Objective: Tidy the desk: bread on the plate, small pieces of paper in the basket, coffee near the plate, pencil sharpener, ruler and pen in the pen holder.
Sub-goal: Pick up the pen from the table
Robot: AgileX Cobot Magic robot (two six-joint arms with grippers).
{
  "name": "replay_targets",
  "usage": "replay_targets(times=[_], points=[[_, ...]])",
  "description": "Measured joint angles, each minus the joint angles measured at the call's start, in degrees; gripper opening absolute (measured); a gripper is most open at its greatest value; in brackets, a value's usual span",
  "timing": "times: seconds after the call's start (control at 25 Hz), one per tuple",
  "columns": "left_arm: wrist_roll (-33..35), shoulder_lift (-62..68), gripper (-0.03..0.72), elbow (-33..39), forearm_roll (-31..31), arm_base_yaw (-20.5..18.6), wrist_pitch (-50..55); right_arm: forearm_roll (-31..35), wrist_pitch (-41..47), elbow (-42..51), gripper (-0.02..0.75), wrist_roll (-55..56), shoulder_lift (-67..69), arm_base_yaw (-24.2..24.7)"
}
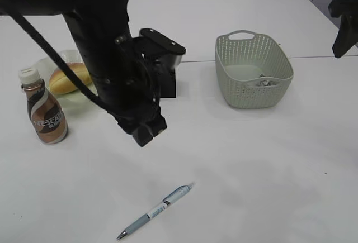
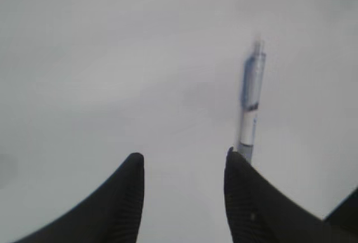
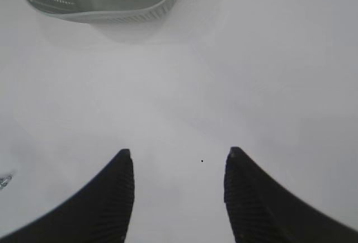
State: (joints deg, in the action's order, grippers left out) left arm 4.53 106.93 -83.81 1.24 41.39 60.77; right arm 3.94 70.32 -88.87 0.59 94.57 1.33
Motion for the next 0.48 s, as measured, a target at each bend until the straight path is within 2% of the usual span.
replay_targets(times=[0.24,0.48], points=[[0.2,3.4,0.340,-0.1,-7.0,2.5,4.4,0.4,0.3,0.0,0.386,0.0,0.0,0.0],[-0.1,7.2,0.325,-0.1,-8.5,3.3,2.4,0.4,0.5,0.0,0.386,0.0,0.0,0.0]])
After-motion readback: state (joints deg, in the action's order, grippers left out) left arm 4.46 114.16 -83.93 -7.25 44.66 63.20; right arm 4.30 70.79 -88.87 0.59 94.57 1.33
